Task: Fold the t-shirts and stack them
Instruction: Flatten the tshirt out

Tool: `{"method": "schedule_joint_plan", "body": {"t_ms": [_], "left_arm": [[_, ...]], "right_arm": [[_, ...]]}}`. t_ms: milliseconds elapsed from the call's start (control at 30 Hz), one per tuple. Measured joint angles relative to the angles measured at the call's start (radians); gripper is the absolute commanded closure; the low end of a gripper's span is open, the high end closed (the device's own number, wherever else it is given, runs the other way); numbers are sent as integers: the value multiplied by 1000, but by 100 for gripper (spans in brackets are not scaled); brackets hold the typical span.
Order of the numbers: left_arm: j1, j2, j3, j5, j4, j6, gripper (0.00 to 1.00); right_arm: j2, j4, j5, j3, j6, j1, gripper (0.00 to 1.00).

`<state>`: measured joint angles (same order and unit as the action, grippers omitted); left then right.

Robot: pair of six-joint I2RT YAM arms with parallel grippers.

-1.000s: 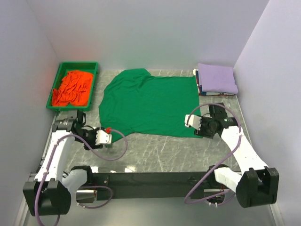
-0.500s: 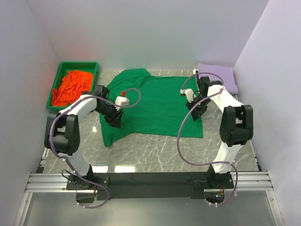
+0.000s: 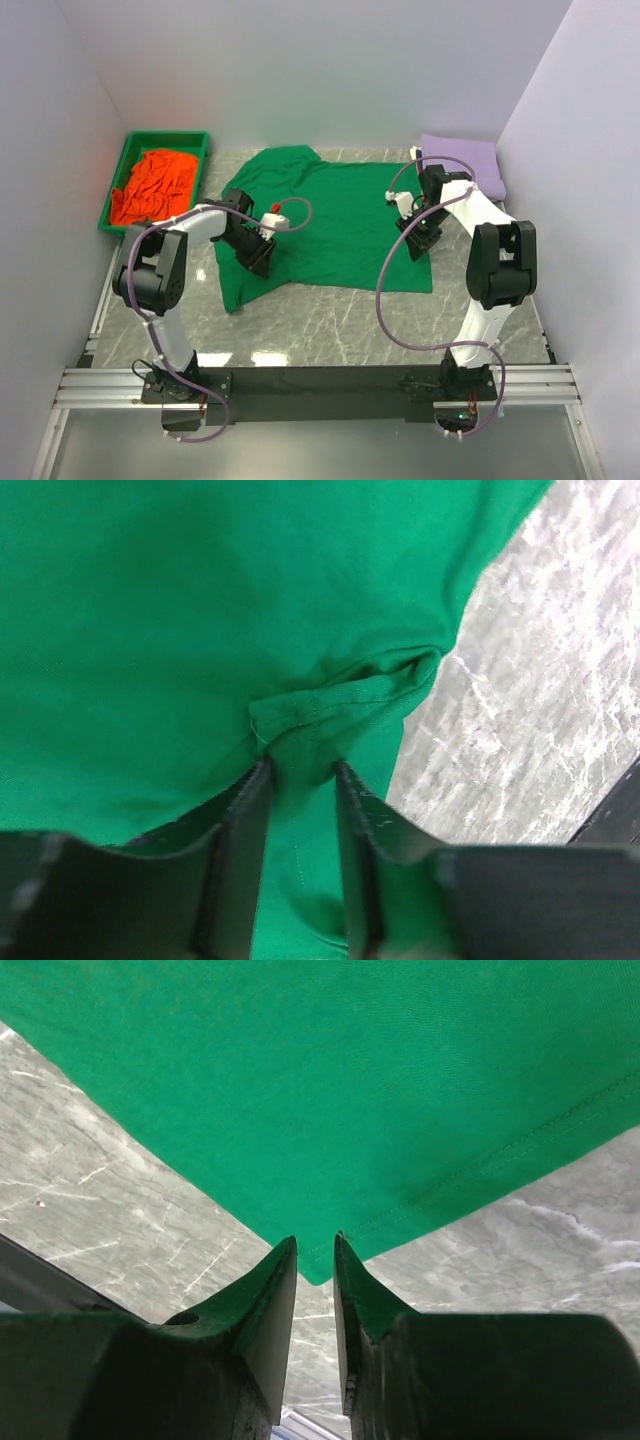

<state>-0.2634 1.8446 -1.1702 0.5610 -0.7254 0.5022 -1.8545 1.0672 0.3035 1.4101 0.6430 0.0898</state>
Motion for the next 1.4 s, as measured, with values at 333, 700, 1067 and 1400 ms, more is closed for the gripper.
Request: {"method": "schedule_joint_plan", "body": {"t_ms": [333, 700, 1067, 1400], "left_arm": [[-179, -136, 103, -15, -1, 74, 84], [-374, -268, 201, -35, -80, 234, 45], [39, -254, 27, -27, -71, 187, 63], [110, -60, 13, -249, 83, 80, 78]], "right_arm": [[0, 5, -8, 11, 1, -12, 71], [-2, 24, -22, 15, 6, -12, 71], [-63, 31, -56, 49, -24, 11, 74], [-164, -25, -165, 35, -75, 47, 77]]}}
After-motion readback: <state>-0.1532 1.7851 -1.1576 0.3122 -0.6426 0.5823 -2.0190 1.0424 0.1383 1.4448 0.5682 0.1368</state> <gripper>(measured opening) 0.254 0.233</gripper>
